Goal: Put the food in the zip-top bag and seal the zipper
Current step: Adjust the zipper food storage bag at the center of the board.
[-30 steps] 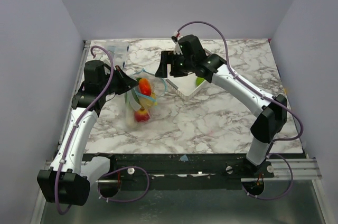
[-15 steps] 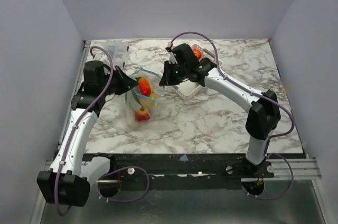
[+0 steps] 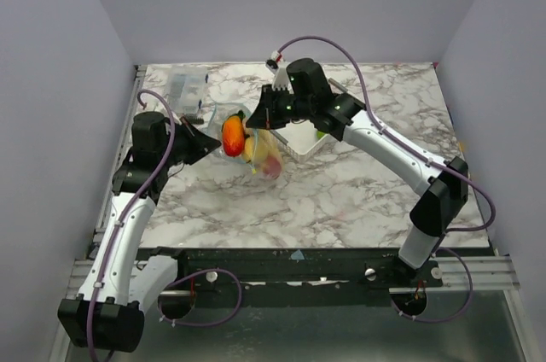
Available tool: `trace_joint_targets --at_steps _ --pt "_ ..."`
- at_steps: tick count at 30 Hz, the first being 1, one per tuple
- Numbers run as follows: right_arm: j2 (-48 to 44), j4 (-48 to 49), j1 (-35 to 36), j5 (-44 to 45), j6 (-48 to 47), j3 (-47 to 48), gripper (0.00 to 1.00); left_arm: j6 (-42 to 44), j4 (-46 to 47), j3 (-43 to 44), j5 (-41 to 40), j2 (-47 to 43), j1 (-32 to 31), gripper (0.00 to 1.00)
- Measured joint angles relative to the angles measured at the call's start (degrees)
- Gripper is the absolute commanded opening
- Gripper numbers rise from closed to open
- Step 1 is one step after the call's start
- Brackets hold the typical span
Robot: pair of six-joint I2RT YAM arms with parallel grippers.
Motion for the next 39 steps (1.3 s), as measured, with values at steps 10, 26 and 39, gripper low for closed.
trace_joint_targets --at_steps 10,26,39 --pt "5.18 -4.74 0.00 6.58 -3.72 2.05 0.00 1.03 -3.15 -0.81 -0.33 6.32 0.70 0.00" --pt "2.34 2.69 0.00 4.68 -0.26 -4.76 0.00 0.70 -0.20 -4.22 -0.85 3.87 0.98 0.00" --pt "2.51 0.55 0.00 2.84 0.39 5.79 0.00 0.92 -2.27 4.02 -0.48 -2.69 1.18 0.00"
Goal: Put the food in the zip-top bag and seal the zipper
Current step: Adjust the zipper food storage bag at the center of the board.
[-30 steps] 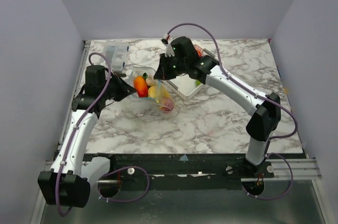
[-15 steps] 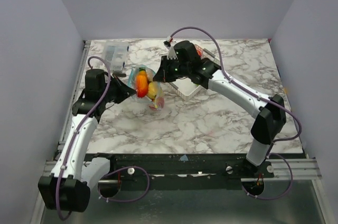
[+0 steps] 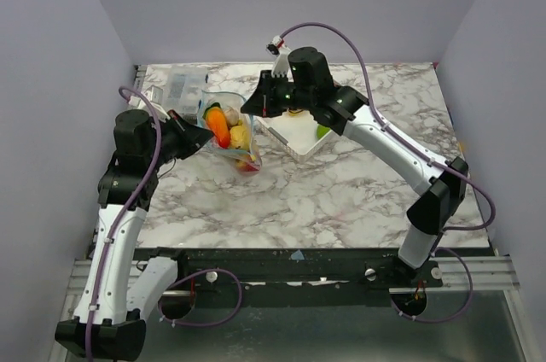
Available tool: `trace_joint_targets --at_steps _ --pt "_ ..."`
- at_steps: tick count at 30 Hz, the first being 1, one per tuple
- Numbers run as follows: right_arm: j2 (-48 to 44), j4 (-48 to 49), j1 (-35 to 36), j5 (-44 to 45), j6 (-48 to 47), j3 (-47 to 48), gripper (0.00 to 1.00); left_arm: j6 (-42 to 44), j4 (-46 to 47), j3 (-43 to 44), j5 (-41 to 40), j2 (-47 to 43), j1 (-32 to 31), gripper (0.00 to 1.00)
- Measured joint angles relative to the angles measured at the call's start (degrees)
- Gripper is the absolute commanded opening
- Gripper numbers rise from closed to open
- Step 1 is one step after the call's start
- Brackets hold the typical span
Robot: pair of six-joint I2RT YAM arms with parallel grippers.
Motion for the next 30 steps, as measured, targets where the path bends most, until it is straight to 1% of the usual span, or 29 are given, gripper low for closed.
trace_joint_targets --at_steps 2,5,7,9,12,14,15,17,19,22,25,29,30 --pt "-1.73 1.33 0.00 -0.57 0.85 -2.21 0.00 0.00 0.94 -0.81 -0.04 -0.61 0.00 0.00" --pt "-2.36 2.36 0.00 -0.48 1.11 -4.94 0.00 -0.02 2.64 -4.63 -0.11 0.35 0.00 0.00" --pt "-1.25 1.62 0.00 0.22 0.66 -5.42 0.00 0.04 2.54 -6.86 -0.11 2.67 0.00 0.00" --pt "0.92 -0.48 0.00 1.29 -0.57 -4.07 0.00 0.79 1.60 -7.13 0.00 6.03 0.22 0.00" --pt "5.46 -4.87 -0.02 2.56 -2.45 2.60 0.00 1.90 -1.92 -4.57 0.00 9.25 0.48 0.00" --pt "6.67 -6.40 -0.02 2.82 -3.23 5.97 0.00 2.78 -3.61 -0.92 0.04 9.90 0.48 0.00" --pt "6.56 -6.64 -0.02 2.75 -3.32 6.69 0.01 2.91 -3.23 1.14 0.20 9.46 0.48 0.00" --pt "5.44 -6.43 -0.02 2.38 -3.10 6.95 0.00 2.67 -0.92 2.03 0.70 7.08 0.59 0.00" --pt "4.24 -5.66 -0.02 1.40 -2.03 6.47 0.00 1.97 0.57 1.49 1.14 4.85 0.59 0.00" --pt "2.29 -1.90 -0.02 -1.18 0.26 2.99 0.00 1.16 2.32 -0.13 1.22 3.76 0.59 0.00" --pt "1.86 0.72 -0.02 -3.52 2.67 -0.13 0.00 1.01 2.49 -0.79 1.22 5.27 0.59 0.00" --pt "2.19 1.11 -0.02 -4.92 4.33 -1.79 0.01 0.83 2.80 -3.15 1.18 7.28 0.59 0.00" --pt "2.19 1.16 -0.02 -5.01 4.37 -1.97 0.02 0.74 2.86 -3.85 1.18 7.30 0.59 0.00"
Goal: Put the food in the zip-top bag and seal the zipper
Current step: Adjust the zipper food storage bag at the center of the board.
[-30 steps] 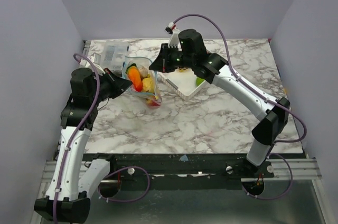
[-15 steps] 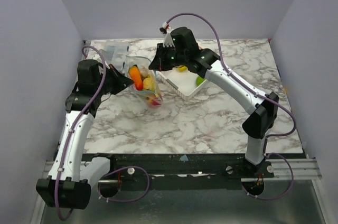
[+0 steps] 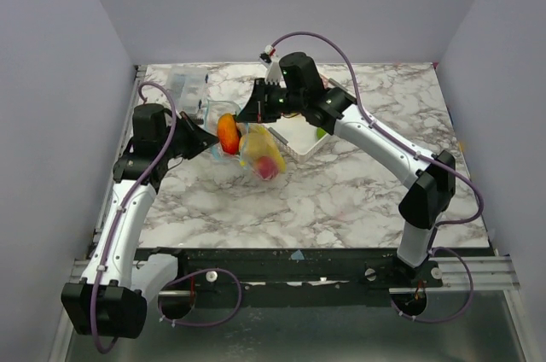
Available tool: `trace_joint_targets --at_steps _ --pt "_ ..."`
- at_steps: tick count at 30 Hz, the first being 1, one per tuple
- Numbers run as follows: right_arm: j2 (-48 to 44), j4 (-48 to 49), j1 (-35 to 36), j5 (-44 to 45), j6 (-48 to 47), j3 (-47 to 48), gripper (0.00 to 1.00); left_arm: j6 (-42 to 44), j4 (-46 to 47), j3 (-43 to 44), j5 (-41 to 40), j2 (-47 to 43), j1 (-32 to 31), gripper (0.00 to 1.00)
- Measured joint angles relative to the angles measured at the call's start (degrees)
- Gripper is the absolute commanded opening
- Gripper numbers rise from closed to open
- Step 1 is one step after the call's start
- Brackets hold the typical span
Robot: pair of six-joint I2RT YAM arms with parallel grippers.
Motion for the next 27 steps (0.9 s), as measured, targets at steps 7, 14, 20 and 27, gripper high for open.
trace_joint_targets --at_steps 7,14,20,27 --pt "0.13 -0.02 0.00 0.00 -0.92 -0.20 0.13 0.59 1.03 -0.66 0.02 1.27 0.00 0.00" --pt "0.68 -0.11 0.00 0.00 -1.36 -0.98 0.25 4.28 0.48 -0.63 -0.04 3.52 0.00 0.00" --pt "1.88 -4.33 0.00 1.01 -3.17 3.56 0.47 6.43 0.37 -0.61 -1.38 3.17 0.00 0.00" --pt "0.37 -8.37 0.00 6.60 -6.80 9.99 0.66 7.56 0.09 -0.61 -2.54 3.08 0.00 0.00"
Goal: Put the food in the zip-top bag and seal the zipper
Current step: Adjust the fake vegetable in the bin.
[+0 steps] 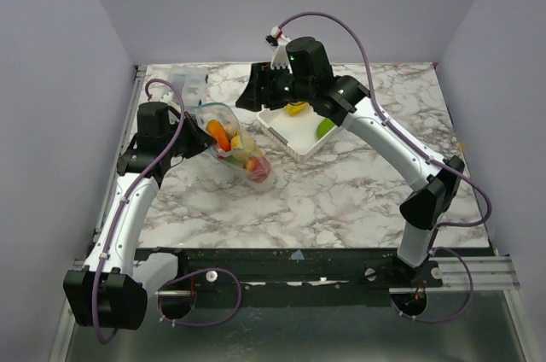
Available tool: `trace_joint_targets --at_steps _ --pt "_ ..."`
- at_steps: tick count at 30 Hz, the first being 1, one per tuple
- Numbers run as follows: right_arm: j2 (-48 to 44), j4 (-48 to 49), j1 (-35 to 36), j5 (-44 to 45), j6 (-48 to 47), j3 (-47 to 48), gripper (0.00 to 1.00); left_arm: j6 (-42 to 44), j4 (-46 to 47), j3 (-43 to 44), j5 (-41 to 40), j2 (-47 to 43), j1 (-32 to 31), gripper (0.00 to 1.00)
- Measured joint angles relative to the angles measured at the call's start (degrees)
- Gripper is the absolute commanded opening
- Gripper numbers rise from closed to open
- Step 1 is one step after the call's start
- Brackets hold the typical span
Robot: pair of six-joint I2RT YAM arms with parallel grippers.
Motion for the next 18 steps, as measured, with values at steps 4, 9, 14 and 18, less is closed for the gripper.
trace_joint_targets --at_steps 4,9,14,18 --pt "-3.02 -1.40 0.00 6.03 -1.90 -0.61 0.69 0.55 -0.07 0.00 -0.35 0.00 0.02 0.00" --pt "-8.15 -1.22 -0.28 16.24 -2.80 -5.31 0.70 0.90 -0.26 0.00 -0.85 0.00 0.04 0.00" --pt "-13.40 0.44 -1.46 25.31 -2.67 -13.53 0.70 1.29 -0.81 0.00 -1.64 -0.02 0.04 0.00" --pt "-16.46 2.67 -4.61 28.65 -1.62 -20.00 0.70 2.19 -1.29 0.00 -3.23 -0.07 0.04 0.00"
